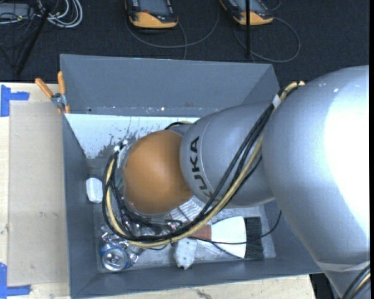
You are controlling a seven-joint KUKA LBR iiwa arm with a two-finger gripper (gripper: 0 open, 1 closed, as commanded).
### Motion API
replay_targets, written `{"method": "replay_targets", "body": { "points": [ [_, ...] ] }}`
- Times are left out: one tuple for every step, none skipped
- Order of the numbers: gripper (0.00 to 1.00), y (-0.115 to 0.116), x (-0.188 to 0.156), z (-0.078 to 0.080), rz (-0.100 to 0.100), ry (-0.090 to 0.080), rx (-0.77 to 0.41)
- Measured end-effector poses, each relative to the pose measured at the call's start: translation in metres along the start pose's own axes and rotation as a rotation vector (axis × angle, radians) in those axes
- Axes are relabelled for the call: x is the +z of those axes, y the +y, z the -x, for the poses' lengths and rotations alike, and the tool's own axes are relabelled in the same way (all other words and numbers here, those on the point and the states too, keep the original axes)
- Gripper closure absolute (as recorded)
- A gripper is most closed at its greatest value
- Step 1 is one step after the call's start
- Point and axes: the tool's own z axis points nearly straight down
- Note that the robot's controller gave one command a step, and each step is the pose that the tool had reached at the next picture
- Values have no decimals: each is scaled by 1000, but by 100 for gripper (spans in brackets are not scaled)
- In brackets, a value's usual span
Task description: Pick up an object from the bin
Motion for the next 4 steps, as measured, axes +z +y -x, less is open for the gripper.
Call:
{"method": "replay_targets", "body": {
  "points": [
    [100, 0, 0, 0, 0, 0, 0],
    [100, -2, -99, 6, 1, 2, -24],
    [100, -2, -99, 6, 1, 3, -24],
    [100, -2, -128, 5, 3, 9, -29]
  ]
}}
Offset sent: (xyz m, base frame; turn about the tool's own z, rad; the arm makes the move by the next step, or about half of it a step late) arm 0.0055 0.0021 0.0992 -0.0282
